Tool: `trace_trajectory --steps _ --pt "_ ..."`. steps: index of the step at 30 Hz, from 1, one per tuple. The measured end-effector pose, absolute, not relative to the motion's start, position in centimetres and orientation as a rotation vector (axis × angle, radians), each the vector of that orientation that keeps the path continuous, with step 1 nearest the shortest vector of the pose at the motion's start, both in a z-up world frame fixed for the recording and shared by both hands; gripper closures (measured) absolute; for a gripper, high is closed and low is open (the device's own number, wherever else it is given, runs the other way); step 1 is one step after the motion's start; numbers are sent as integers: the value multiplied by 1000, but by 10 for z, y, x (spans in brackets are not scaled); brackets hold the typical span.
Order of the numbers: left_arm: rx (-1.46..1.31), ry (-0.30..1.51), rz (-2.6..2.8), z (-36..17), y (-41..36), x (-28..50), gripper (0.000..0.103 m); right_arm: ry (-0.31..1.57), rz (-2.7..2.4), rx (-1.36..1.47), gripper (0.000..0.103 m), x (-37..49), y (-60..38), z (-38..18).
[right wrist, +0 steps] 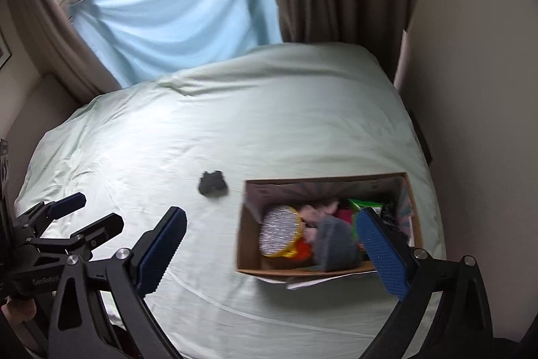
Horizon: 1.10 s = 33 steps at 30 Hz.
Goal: Organize soft objects
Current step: 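Move the right tool toward the black scrunchie on the sheet, then close the right tool on the black scrunchie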
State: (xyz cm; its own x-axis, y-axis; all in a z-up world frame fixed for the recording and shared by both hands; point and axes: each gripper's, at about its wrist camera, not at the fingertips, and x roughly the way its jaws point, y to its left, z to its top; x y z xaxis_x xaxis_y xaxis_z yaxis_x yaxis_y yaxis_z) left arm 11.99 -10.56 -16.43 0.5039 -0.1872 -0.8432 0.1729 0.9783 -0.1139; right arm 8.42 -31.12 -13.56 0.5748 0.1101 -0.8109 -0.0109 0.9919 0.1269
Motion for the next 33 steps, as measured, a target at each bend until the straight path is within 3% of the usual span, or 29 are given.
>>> trace_trajectory --steps 8,15,33 --pt "-57 969 -152 -160 -19 117 5 908 121 107 3 89 -241 -128" --pt "-44 965 -159 -196 36 140 5 868 69 80 3 118 -181 -162" --pt "-75 1109 -169 -394 102 227 5 894 24 -3 3 234 -109 -378"
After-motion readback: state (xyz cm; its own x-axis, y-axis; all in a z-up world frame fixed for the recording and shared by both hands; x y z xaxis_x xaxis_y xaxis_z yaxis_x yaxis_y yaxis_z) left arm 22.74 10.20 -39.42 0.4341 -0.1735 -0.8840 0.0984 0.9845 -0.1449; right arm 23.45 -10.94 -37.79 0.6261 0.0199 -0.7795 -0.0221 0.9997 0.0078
